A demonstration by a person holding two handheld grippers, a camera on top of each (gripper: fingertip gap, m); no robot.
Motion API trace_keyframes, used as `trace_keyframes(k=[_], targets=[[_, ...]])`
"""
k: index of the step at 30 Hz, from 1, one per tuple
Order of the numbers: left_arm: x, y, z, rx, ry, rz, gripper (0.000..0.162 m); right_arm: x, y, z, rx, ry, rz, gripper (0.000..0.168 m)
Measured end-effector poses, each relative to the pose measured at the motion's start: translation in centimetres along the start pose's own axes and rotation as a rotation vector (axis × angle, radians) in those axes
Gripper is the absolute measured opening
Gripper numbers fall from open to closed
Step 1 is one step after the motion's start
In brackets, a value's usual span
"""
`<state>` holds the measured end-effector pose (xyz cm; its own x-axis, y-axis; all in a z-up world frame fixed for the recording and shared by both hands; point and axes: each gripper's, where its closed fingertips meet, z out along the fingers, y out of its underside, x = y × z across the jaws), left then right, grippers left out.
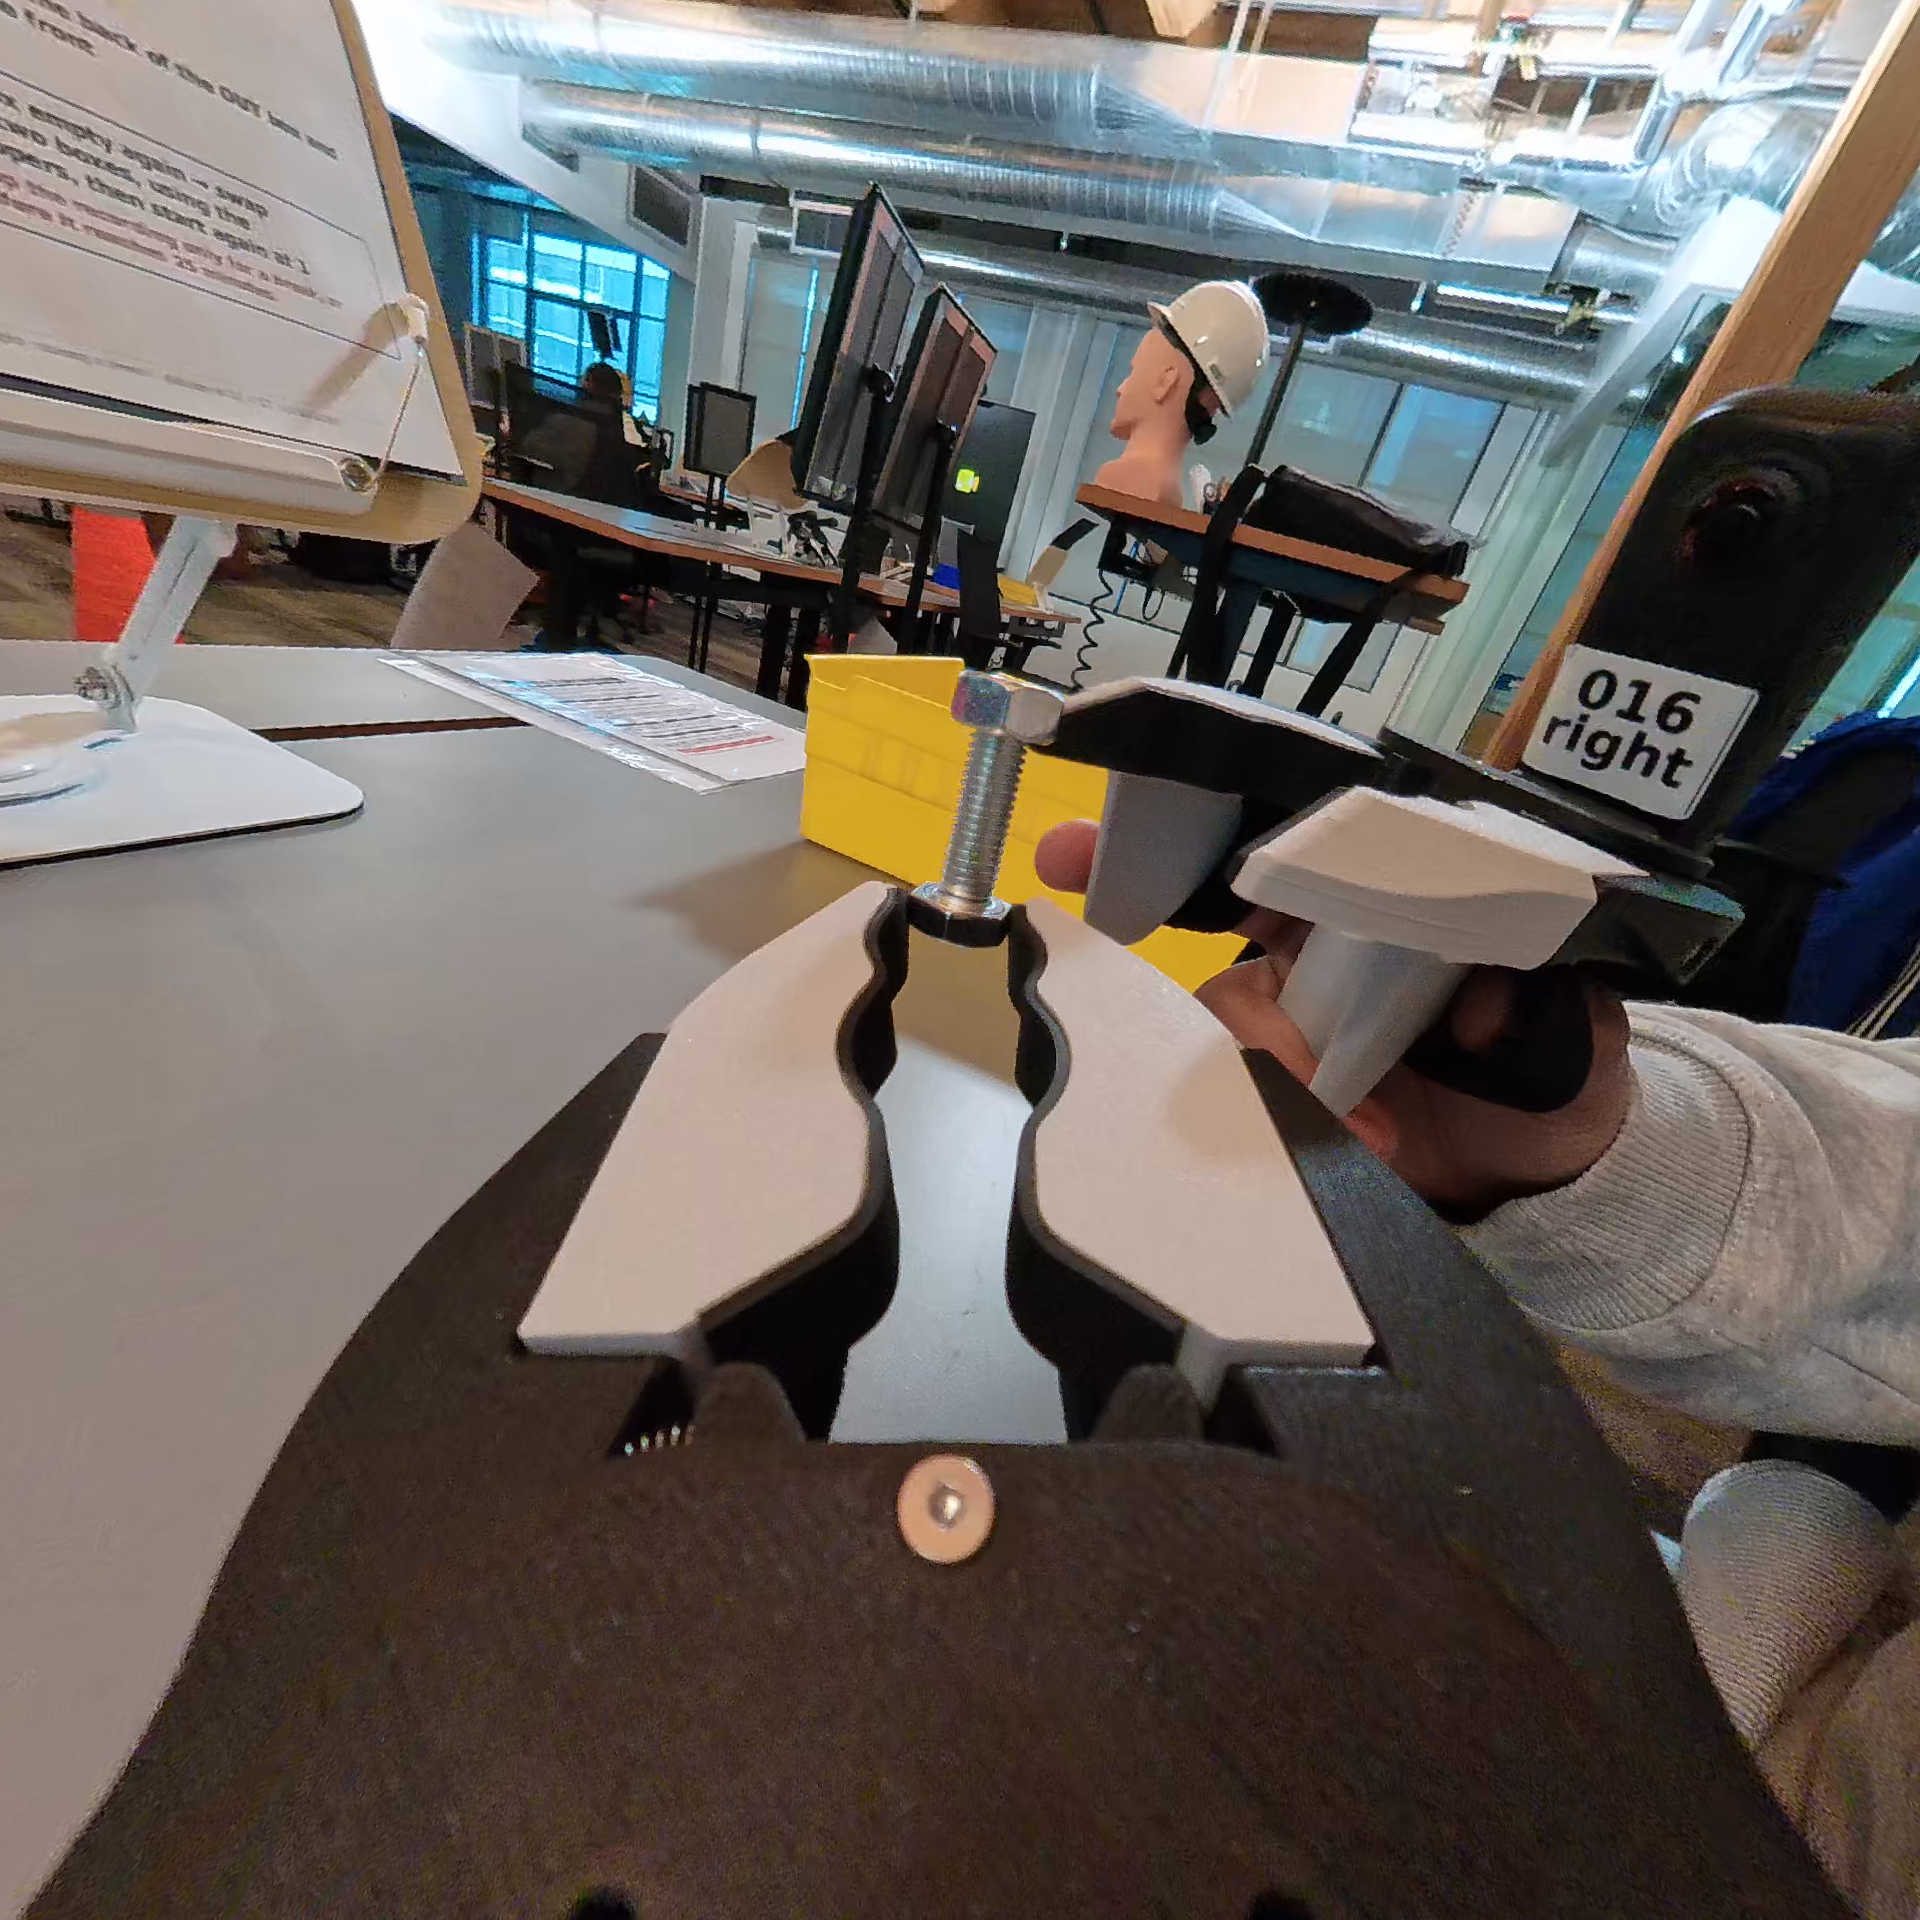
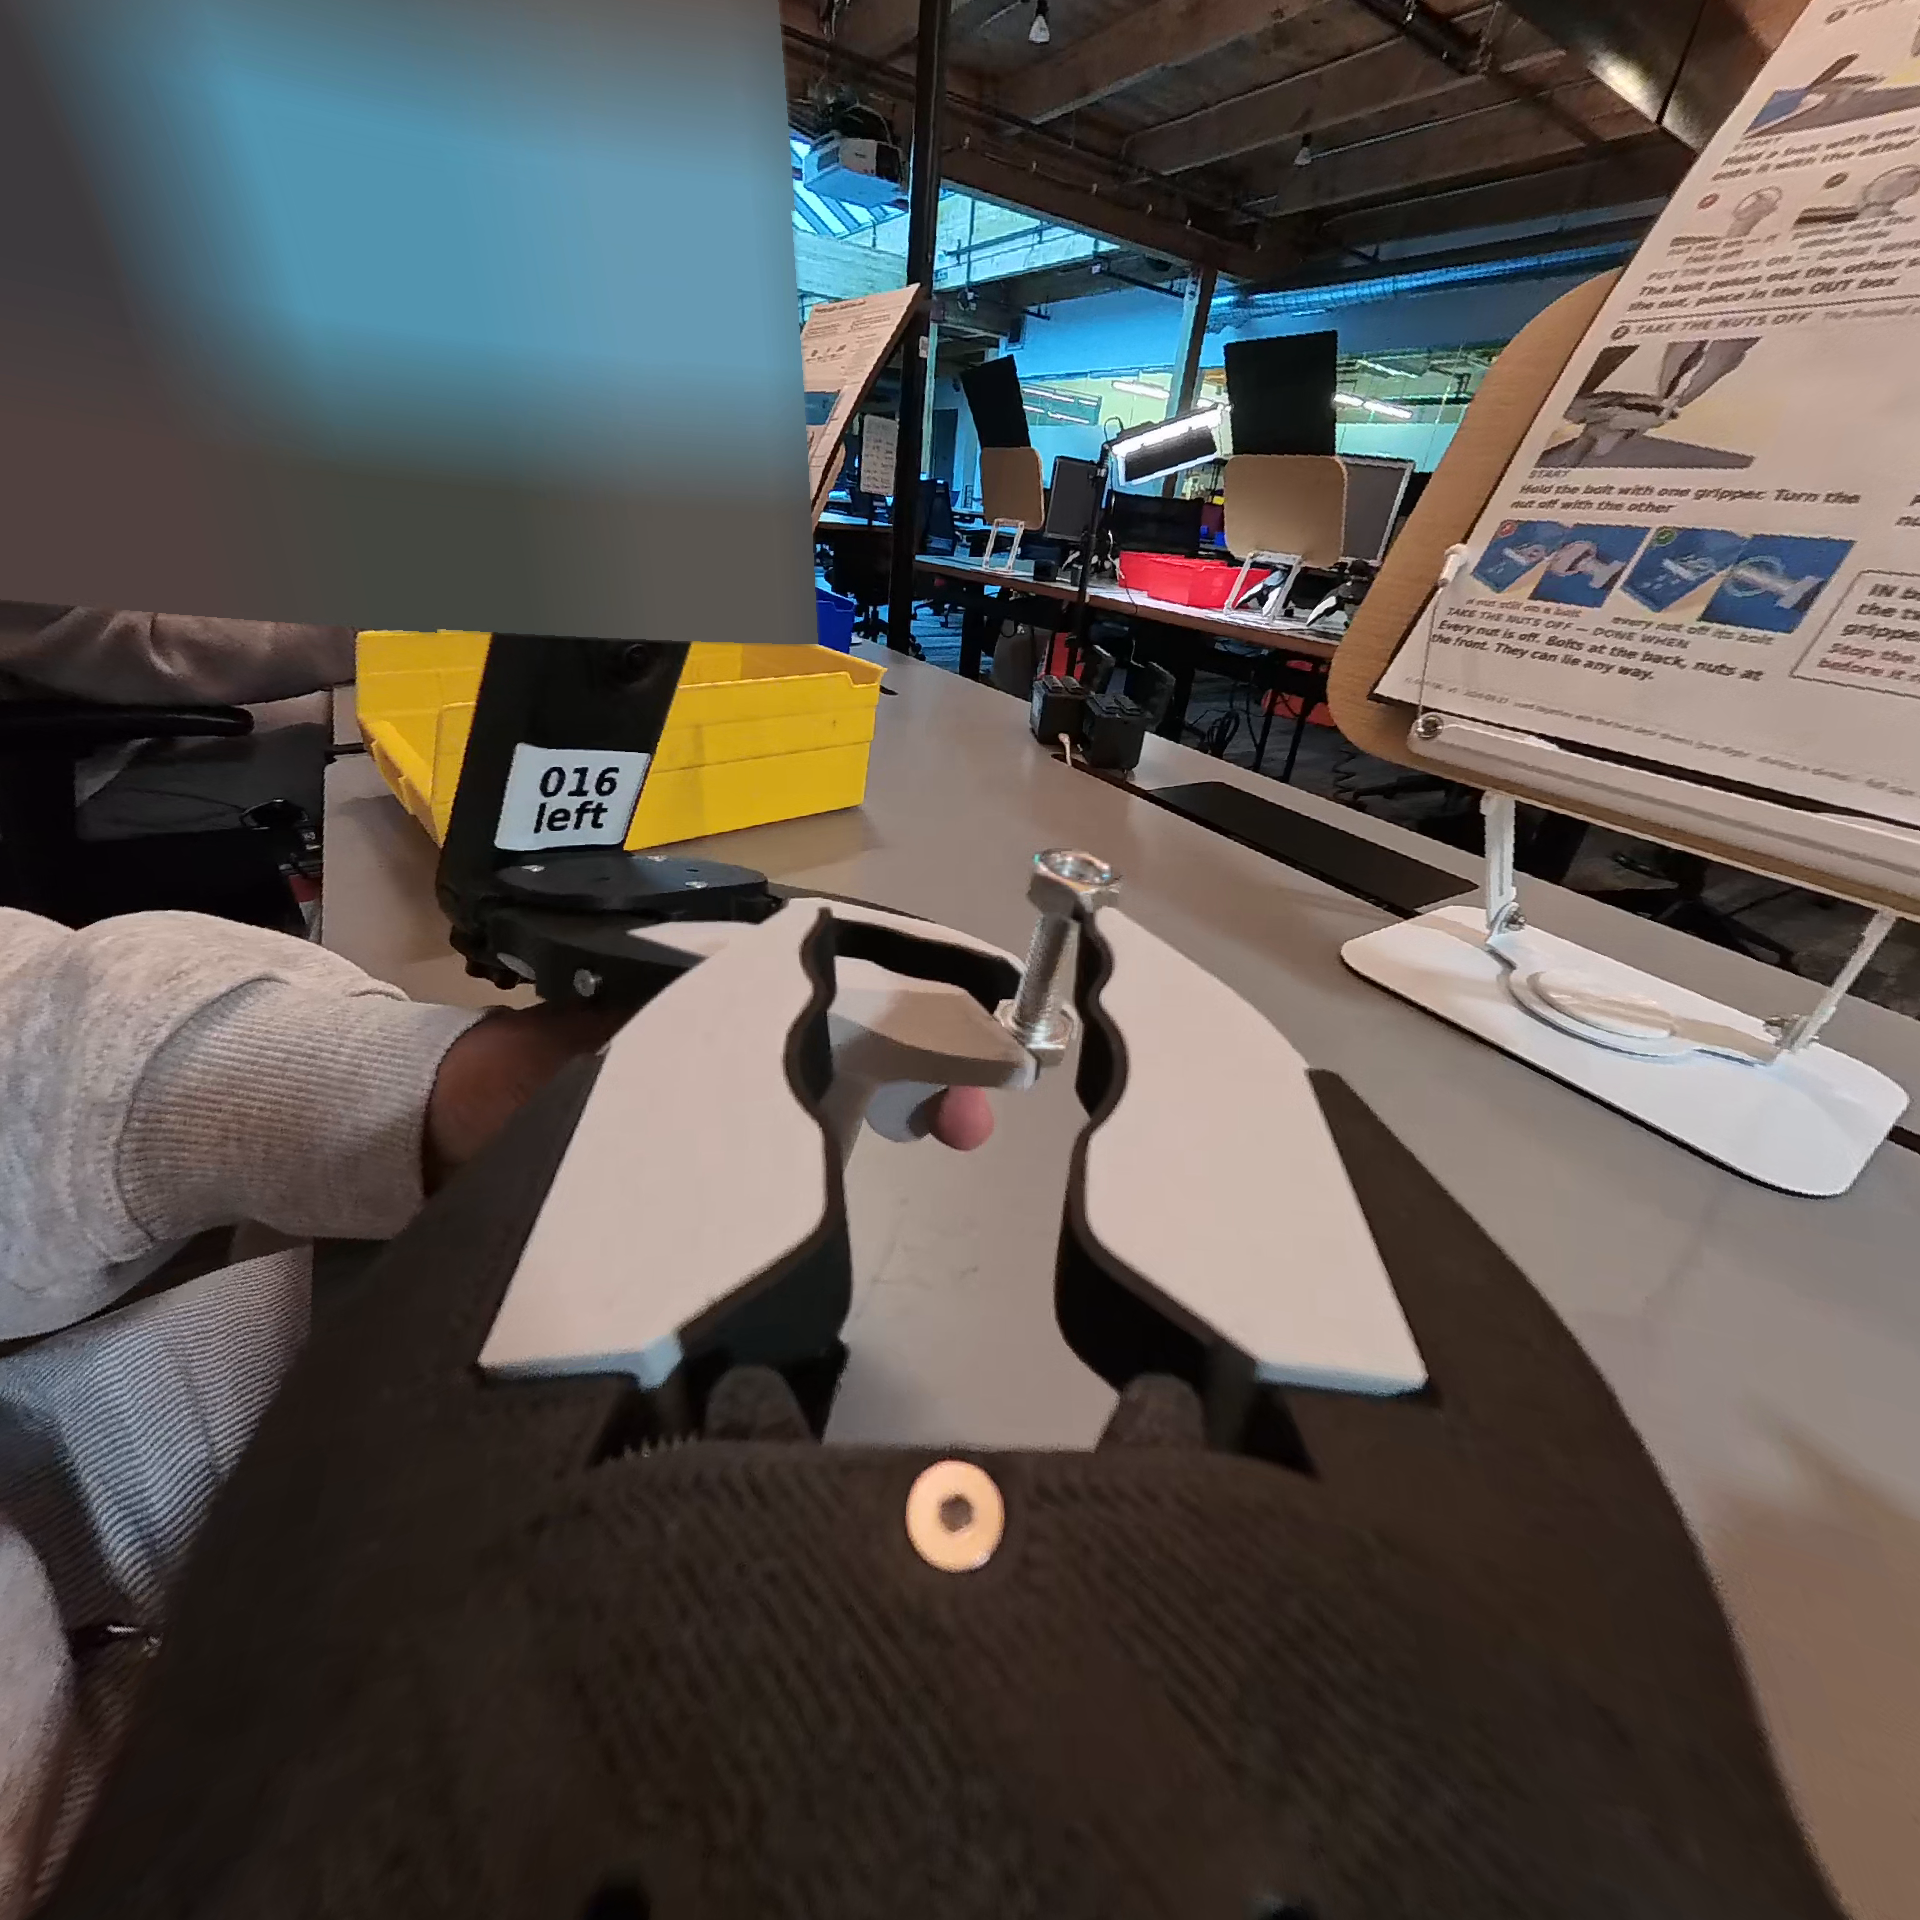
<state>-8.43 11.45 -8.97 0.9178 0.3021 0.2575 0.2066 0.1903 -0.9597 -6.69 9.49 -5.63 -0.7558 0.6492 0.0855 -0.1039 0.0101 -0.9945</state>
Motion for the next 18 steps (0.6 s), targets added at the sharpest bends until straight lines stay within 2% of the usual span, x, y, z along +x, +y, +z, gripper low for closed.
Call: trace_keyframes(k=[9,18], targets=[[0.1,0.0,0.0,0.002,0.006,-0.009,0.019,0.3,-0.4,-0.1,0.022,0.024,-0.006,0.050],[0.0,-0.1,0.0,0.006,-0.003,-0.007,0.019,-0.6,-0.3,0.1,0.015,-0.005,-0.033,0.045]])
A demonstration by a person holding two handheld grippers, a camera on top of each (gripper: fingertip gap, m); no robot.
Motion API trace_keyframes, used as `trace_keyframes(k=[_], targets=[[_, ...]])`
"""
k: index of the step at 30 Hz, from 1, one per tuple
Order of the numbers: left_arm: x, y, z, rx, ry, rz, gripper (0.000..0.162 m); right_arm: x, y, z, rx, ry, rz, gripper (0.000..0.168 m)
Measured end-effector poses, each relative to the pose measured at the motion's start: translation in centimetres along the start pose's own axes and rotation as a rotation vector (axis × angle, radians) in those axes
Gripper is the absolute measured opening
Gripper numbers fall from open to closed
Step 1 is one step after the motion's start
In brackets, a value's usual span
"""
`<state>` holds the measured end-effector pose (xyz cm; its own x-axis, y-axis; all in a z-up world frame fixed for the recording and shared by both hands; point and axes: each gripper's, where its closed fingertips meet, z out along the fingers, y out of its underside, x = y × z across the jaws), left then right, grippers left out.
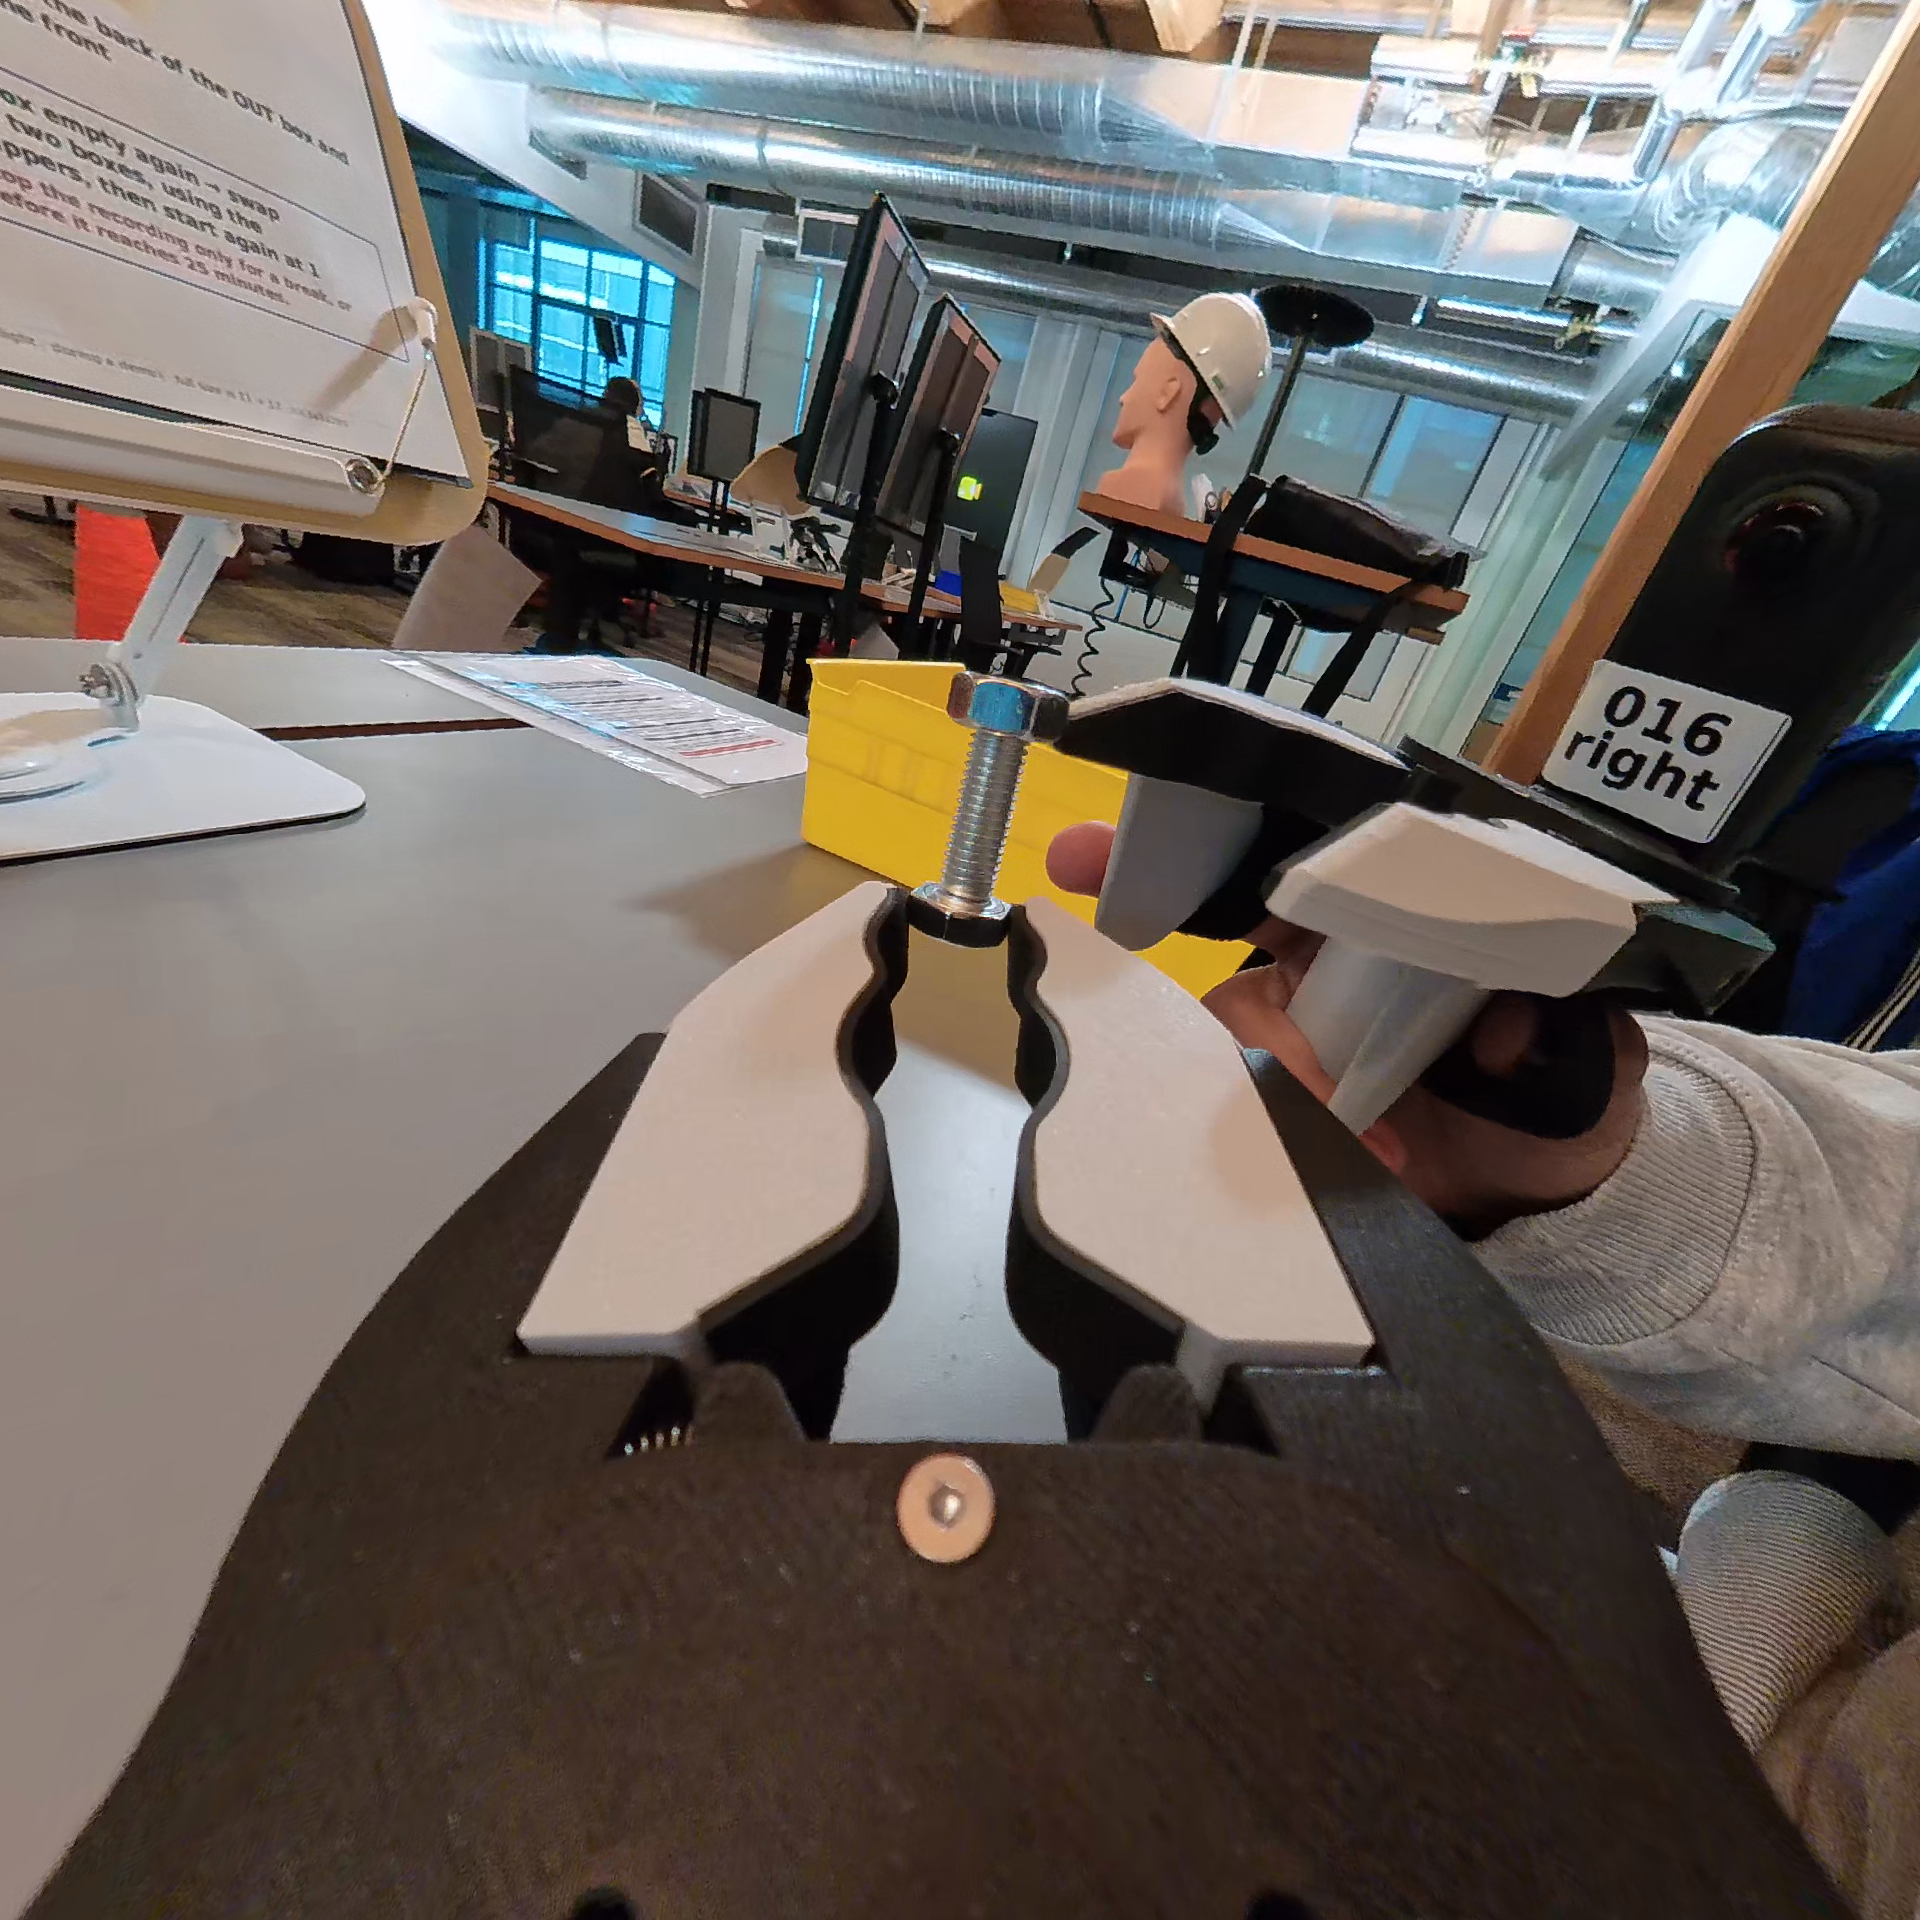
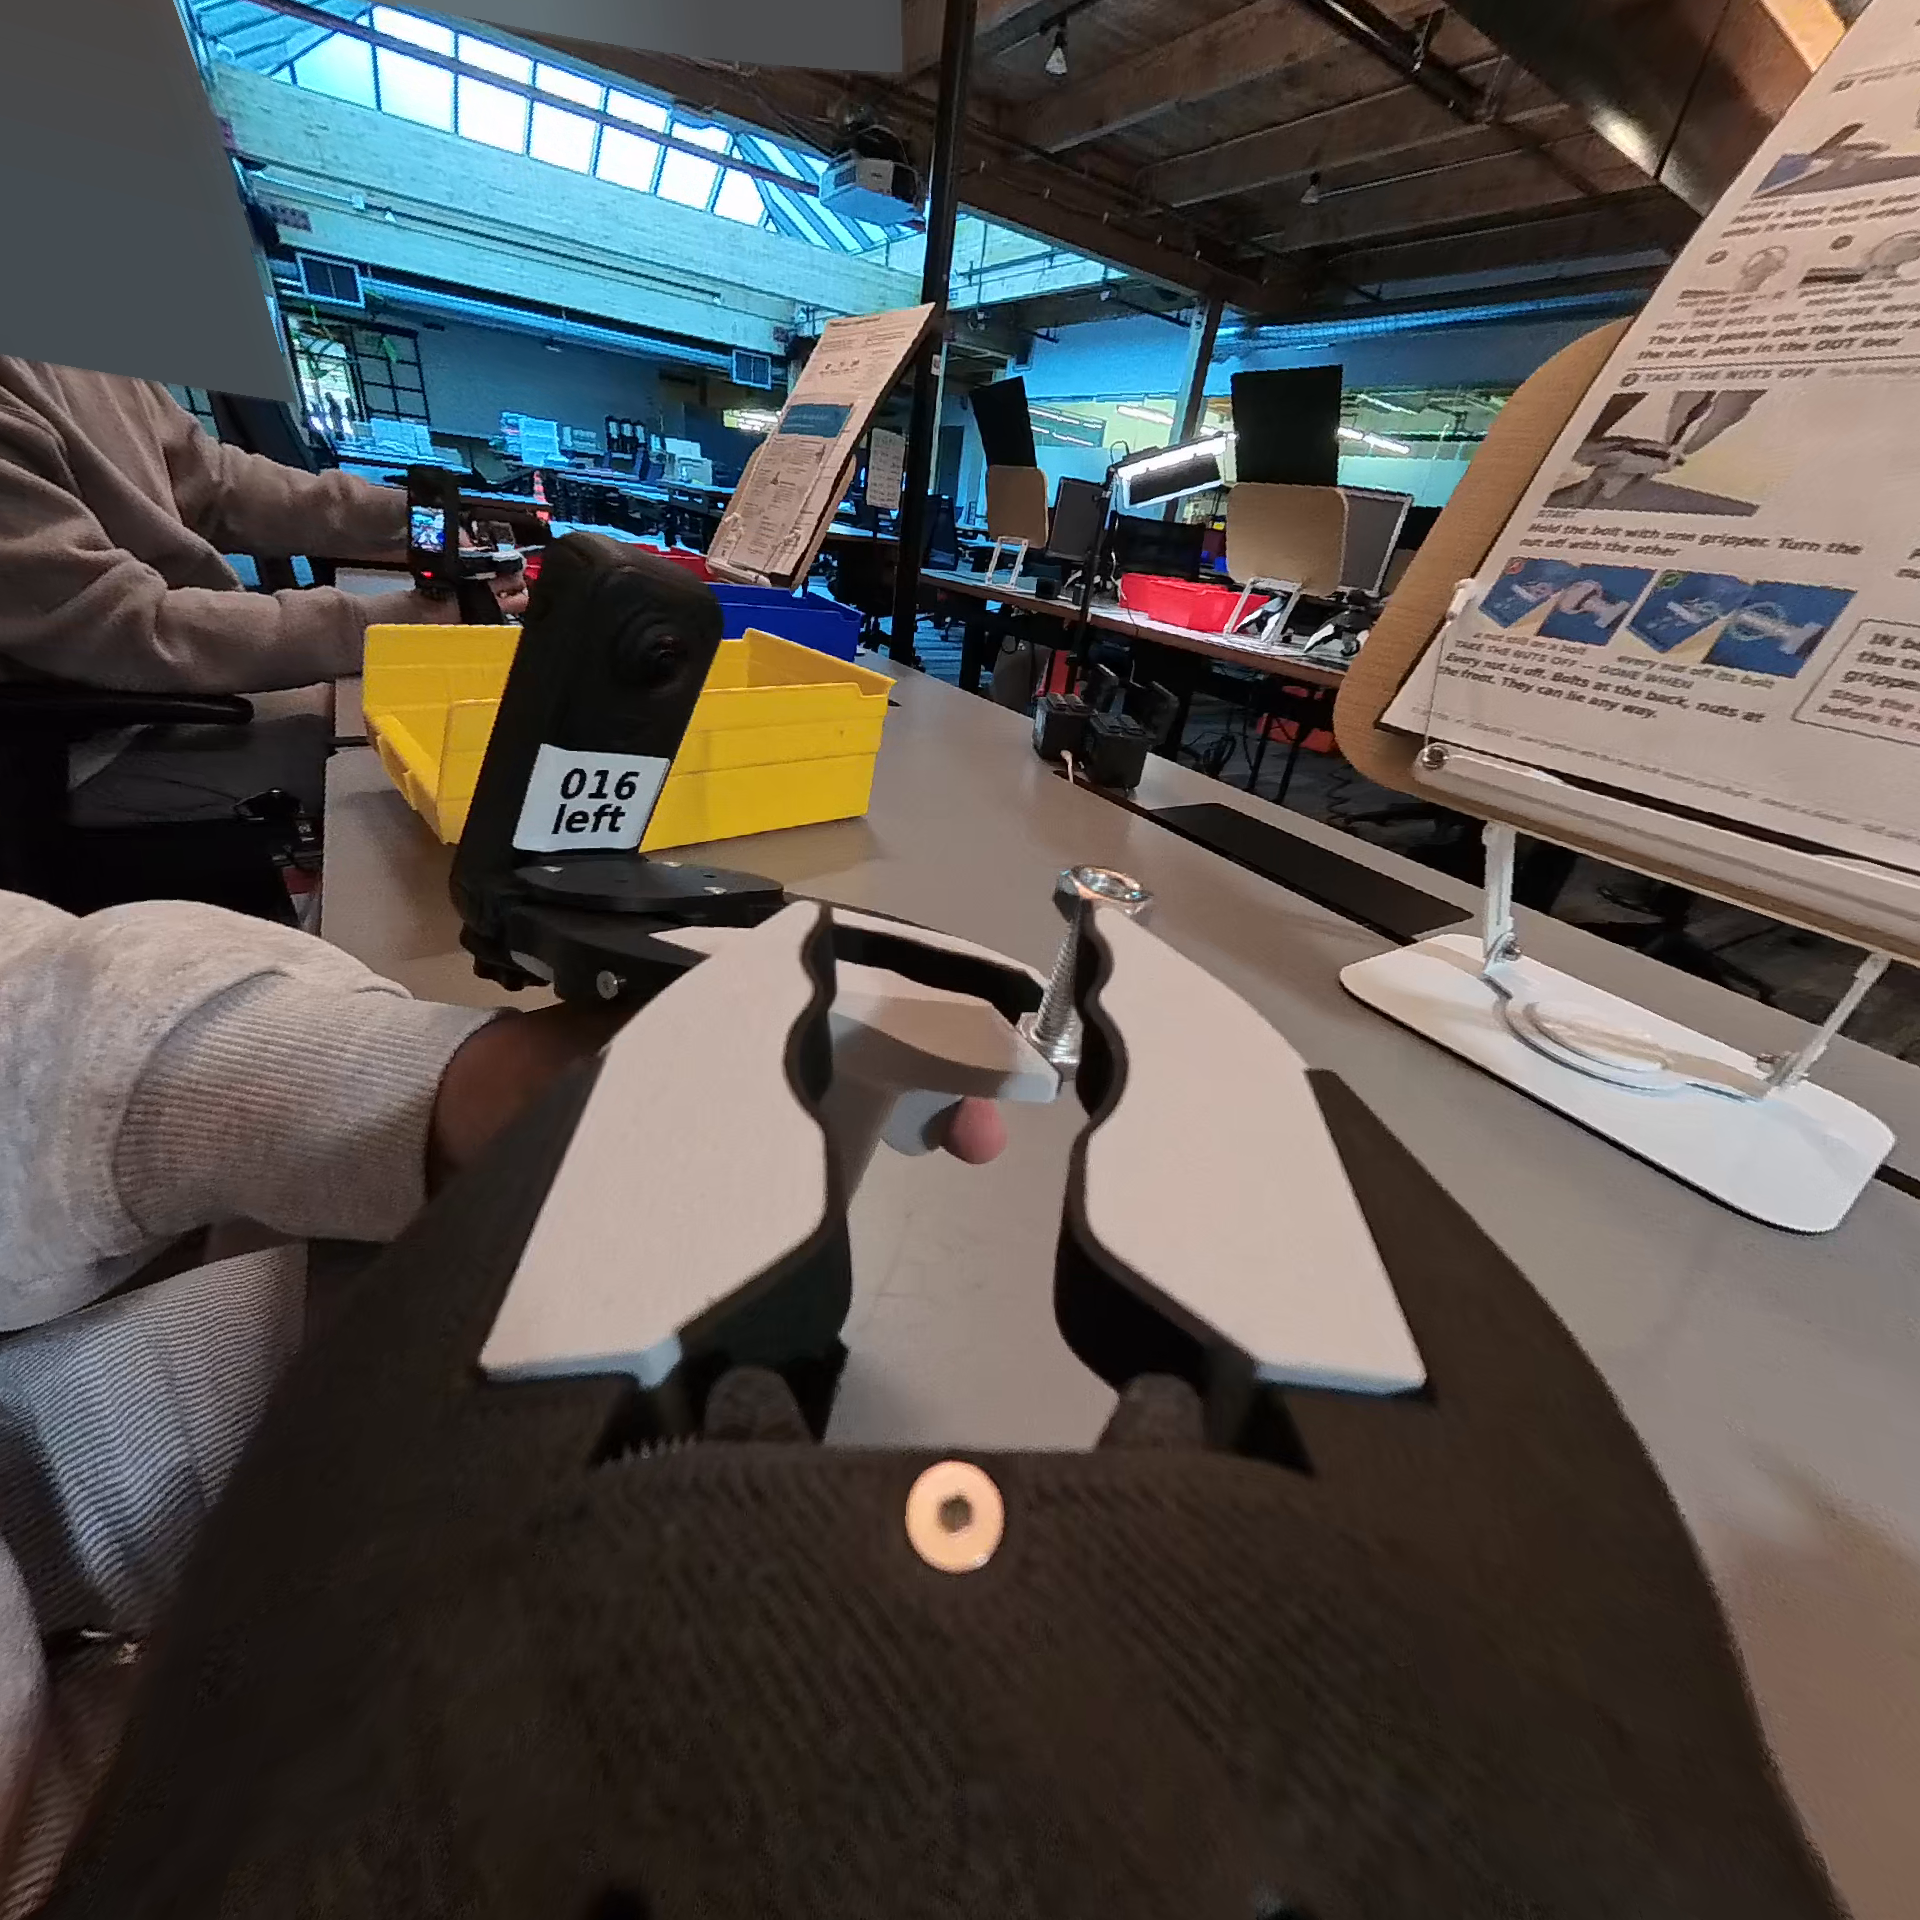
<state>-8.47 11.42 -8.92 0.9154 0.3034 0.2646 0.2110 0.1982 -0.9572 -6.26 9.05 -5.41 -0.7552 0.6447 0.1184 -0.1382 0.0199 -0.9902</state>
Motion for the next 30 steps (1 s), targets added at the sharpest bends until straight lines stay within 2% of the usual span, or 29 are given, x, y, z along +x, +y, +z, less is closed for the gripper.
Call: trace_keyframes(k=[11,18,25,30], targets=[[0.3,0.1,0.1,-0.001,0.016,-0.006,0.019,1.1,-0.3,-0.2,0.030,0.053,0.035,0.052],[0.1,-0.2,-0.1,0.008,0.008,-0.008,0.019,0.5,-0.6,-0.3,0.038,0.032,0.002,0.040],[0.3,-0.1,0.0,0.007,0.016,-0.010,0.019,1.4,-0.6,-0.4,0.045,0.072,0.025,0.050],[0.2,-0.1,0.0,0.009,0.013,-0.014,0.019,0.6,-0.4,-0.1,0.034,0.041,0.015,0.049]])
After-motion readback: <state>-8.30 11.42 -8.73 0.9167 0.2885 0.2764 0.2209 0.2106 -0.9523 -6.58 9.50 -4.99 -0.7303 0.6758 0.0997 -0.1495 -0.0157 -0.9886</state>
